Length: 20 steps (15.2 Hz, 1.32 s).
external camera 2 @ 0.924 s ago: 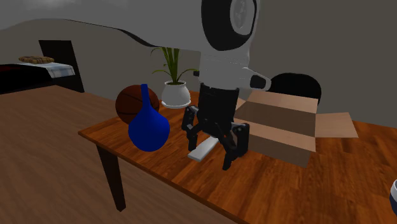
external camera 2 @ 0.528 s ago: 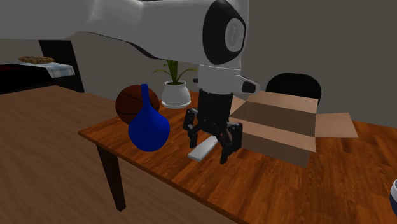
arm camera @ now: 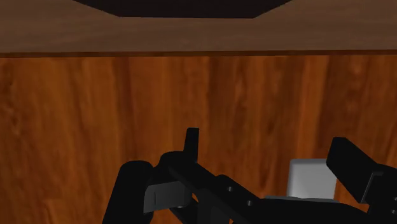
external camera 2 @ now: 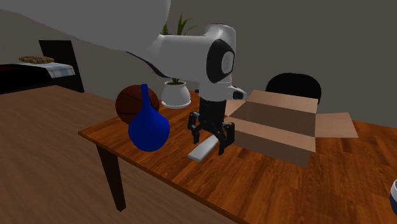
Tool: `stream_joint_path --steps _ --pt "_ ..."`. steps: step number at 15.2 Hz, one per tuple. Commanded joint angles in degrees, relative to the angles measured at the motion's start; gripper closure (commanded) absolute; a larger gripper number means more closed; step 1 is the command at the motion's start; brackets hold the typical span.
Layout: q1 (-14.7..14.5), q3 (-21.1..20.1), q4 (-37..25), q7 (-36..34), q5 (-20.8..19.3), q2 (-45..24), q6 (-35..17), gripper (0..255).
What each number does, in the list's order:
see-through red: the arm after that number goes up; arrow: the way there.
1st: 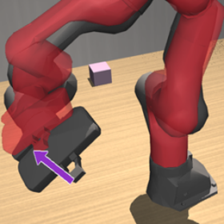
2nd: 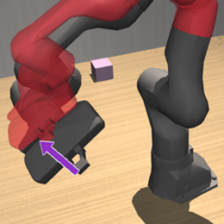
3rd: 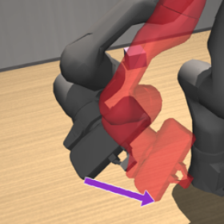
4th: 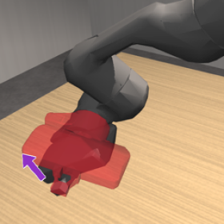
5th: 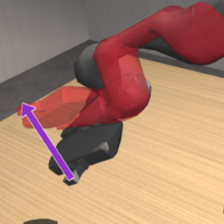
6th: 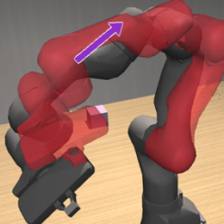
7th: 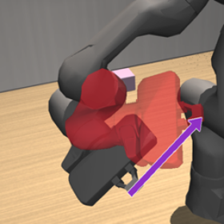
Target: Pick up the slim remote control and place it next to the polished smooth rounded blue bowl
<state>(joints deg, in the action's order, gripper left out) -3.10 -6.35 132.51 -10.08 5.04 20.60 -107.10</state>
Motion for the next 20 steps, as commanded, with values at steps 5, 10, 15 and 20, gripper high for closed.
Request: stream_joint_path --steps 5,10,15,20 --pt "-0.97 -2.73 -6.37 -2.97 -1.47 -11.96 -7.09 0" --pt "-2.08 -4.40 -13.99 -5.99 -4.11 -22.45 -10.96 0" --pt "-3.83 -5.20 -23.50 -9.03 -7.54 -33.16 -12.95 0" --pt "-5.58 -5.14 -31.08 -10.89 -10.05 -41.14 -13.82 0"
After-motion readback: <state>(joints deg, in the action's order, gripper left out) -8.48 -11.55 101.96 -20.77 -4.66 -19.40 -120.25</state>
